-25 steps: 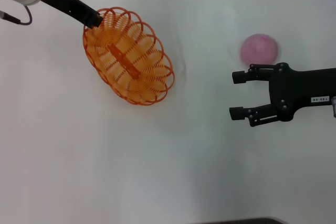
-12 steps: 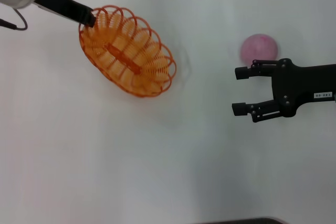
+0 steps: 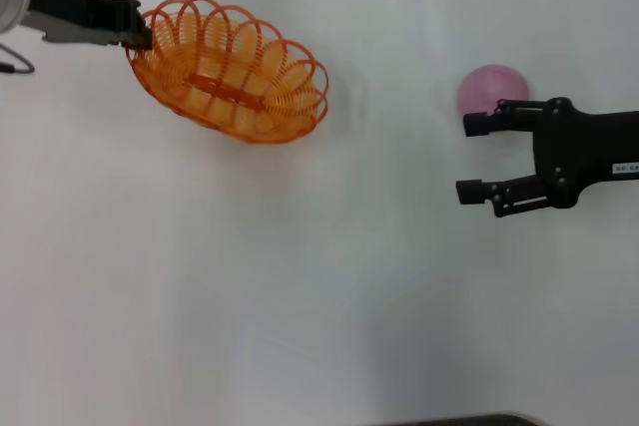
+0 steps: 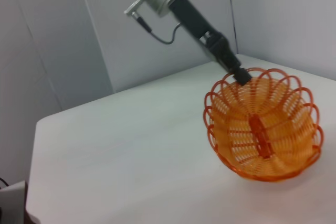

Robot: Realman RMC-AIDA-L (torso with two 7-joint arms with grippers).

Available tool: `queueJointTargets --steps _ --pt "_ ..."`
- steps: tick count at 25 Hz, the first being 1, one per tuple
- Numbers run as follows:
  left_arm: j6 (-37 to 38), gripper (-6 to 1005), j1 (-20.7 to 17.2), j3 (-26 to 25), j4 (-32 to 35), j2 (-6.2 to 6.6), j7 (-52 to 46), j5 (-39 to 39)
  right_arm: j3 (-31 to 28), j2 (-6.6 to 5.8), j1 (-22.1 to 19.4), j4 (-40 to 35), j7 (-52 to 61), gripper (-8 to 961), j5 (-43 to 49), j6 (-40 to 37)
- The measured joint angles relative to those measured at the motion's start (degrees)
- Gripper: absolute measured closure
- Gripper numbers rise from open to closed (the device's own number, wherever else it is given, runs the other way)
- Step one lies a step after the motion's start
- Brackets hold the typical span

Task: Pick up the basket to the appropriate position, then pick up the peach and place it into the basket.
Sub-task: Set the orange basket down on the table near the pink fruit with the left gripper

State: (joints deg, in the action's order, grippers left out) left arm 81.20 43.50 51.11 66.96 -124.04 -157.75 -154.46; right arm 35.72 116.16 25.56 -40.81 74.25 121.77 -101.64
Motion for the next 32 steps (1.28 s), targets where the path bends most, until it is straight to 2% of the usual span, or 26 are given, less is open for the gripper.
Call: queueJointTargets --steps 6,14,25,32 --pt "-4.4 952 -6.1 0.4 -0.3 -0.23 -4.3 5.6 -0.2 -1.88 0.0 -0.1 0.1 41 -0.1 1.1" --pt "-7.4 951 -12.3 0.6 0.0 -0.59 -7.9 10.7 0.1 -2.62 0.1 -0.1 -1.0 42 0.1 3.4" --pt "-8.1 956 -13.5 2.3 0.0 -0.58 -9.6 12.5 -0.1 -2.79 -0.6 -0.8 -2.2 43 0.2 3.4" --pt "-8.3 879 -13.9 4.2 0.2 -0.58 -9.7 12.5 -0.1 -2.78 -0.5 -0.8 -2.2 44 0.2 3.5"
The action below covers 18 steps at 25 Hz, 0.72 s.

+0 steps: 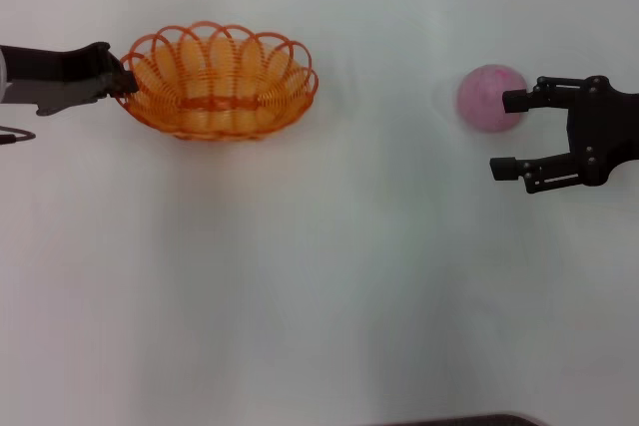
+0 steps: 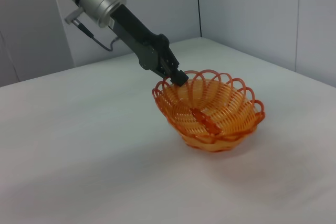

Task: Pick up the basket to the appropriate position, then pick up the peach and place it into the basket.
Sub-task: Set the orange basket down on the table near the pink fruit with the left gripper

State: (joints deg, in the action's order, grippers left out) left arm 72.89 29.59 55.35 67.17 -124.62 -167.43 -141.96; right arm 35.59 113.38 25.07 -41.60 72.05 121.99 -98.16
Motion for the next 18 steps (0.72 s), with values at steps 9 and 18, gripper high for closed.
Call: queueJointTargets --steps 9,18 --pt "0.0 759 -1.2 -0.3 0.2 0.01 0.3 0.0 0.0 0.17 0.1 0.0 -0.1 45 0.0 0.1" --pt "0.1 565 -1.3 -0.4 1.0 0.21 0.4 0.0 0.0 0.26 0.3 0.0 -0.2 46 0.0 0.1"
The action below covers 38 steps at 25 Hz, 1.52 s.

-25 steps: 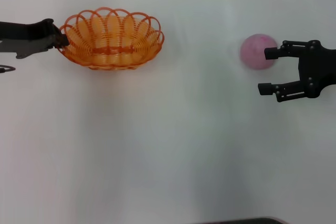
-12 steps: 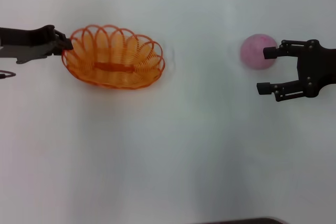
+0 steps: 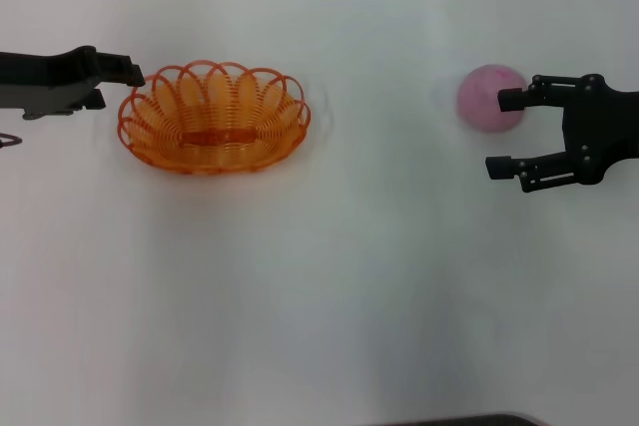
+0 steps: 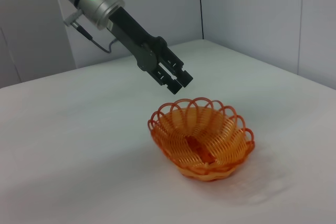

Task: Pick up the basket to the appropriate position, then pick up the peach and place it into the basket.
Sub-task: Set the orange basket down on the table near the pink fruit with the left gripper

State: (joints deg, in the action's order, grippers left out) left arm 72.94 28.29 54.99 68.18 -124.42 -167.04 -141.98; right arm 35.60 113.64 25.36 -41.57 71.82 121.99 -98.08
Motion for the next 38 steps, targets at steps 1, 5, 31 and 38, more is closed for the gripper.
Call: queueJointTargets --steps 1,5,31,38 --pt "0.0 527 0.0 0.0 0.0 0.02 0.0 0.0 0.0 0.00 0.0 0.0 0.0 46 0.0 0.0" --pt "0.1 377 0.2 -0.1 0.1 0.14 0.1 -0.1 0.0 0.09 0.2 0.0 0.0 46 0.0 0.3" --pt "10.3 384 -1.9 -3.7 1.8 0.27 49.7 11.8 -3.7 2.18 0.3 2.4 5.5 49 -6.8 -1.7" --pt "21.1 383 -1.9 -7.4 1.1 0.50 66.3 16.2 -5.3 2.49 0.0 5.0 6.2 50 -7.4 -2.4"
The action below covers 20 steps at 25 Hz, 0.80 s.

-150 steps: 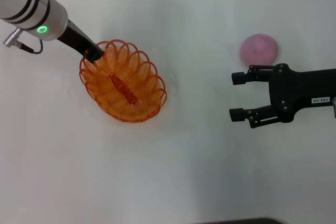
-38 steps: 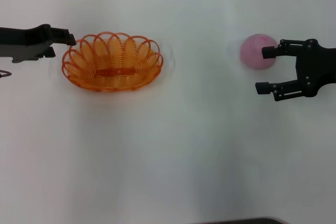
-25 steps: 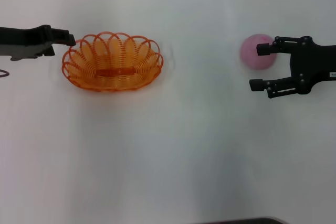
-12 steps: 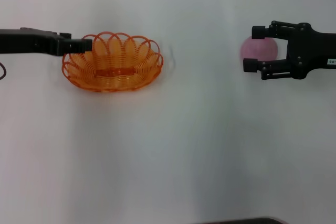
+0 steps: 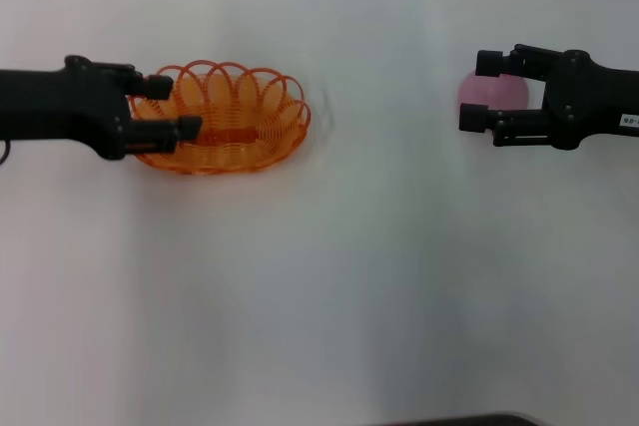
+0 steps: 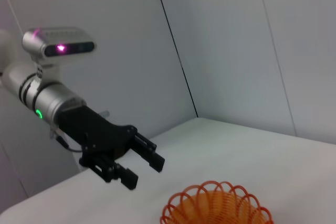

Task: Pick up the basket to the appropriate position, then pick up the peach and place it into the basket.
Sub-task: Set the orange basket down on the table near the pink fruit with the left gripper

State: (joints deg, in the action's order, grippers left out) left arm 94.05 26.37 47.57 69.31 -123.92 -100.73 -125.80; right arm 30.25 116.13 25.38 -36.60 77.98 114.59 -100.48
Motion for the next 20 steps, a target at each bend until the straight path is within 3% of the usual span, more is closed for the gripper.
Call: queueJointTargets --steps 14,19,20 --pt "2.1 384 -0.6 -2.4 -4.5 0.09 7.5 0.2 -0.4 1.01 0.0 0.2 0.1 52 -0.1 0.2" --pt "3.8 384 -1.0 -8.4 -10.9 0.30 16.8 1.5 -0.4 1.22 0.2 0.2 0.3 52 0.1 1.1" --pt "4.6 384 -1.4 -12.3 -15.1 0.57 22.8 3.0 -0.4 1.28 0.2 0.2 0.3 52 0.1 1.2"
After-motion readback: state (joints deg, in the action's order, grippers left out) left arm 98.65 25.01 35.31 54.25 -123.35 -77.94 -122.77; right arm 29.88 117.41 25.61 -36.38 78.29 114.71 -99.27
